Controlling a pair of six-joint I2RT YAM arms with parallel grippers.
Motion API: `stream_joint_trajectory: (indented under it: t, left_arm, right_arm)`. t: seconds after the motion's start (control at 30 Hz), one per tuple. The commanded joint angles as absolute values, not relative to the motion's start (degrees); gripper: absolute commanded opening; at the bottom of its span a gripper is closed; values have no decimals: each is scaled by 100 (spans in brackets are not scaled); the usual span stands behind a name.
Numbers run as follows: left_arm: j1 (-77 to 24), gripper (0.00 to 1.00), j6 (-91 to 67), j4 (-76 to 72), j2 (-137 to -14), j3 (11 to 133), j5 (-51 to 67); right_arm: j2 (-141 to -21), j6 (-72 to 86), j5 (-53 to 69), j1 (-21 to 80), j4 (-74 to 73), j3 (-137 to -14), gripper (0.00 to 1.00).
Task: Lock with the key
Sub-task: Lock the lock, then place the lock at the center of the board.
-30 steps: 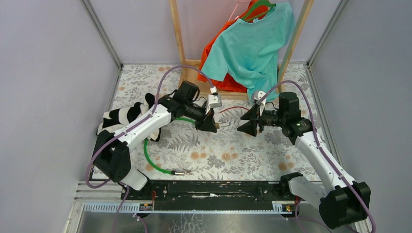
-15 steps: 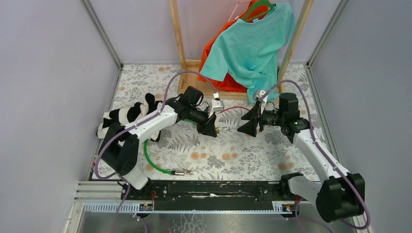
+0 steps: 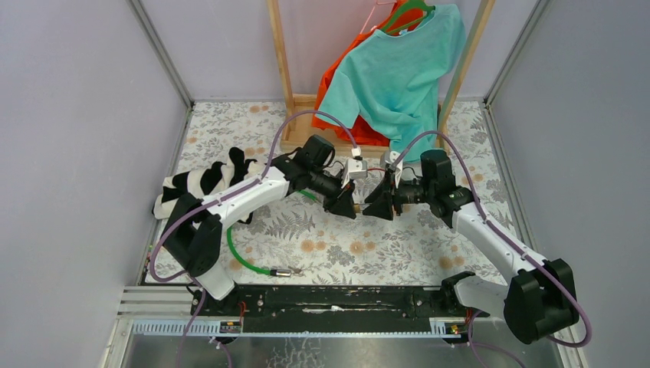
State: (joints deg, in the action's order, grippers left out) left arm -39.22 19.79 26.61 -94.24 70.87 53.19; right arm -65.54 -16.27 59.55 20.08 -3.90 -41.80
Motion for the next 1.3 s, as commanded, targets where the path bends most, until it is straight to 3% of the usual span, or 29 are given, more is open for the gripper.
stream_joint_trajectory:
  t: [0.0, 0.2, 0.27, 0.37, 0.5, 0.57, 0.7, 0.9, 1.27]
  left_arm:
    - [-3981, 1, 1859, 2408, -9444, 7334, 5481]
    - [-3992, 4, 1841, 2413, -9437, 7357, 5523]
    - [-3989, 12, 1911, 2475, -9420, 7343, 5528]
    - [-3976, 36, 2144, 2749, -9377, 7321, 5496]
    - [-3878, 62, 2534, 3035, -9180, 7177, 5269]
    - [-3787, 67, 2597, 3048, -9083, 7088, 5219]
    - [-3702, 65, 2666, 3048, -9010, 7071, 5111]
    - [-3700, 44, 2582, 3041, -9157, 7252, 5212]
    - [-3775, 40, 2223, 3021, -9338, 7371, 5552]
  right_arm:
    - [-6614, -1764, 6021, 2164, -198, -4244, 42]
    - [-6636, -1927, 5942, 2181, -344, -4316, 1]
    - [-6577, -2021, 5871, 2187, -446, -4346, 0]
    - [-6463, -2195, 5879, 2148, -632, -4420, 0]
    - [-6356, -2274, 6091, 2039, -772, -4449, 0]
    - [-6347, -2307, 6152, 2023, -830, -4471, 0]
    - [-6391, -2326, 6237, 2011, -897, -4503, 0]
    - [-6382, -2322, 6249, 2008, -907, -4503, 0]
    - [-6383, -2322, 6227, 2005, -889, -4483, 0]
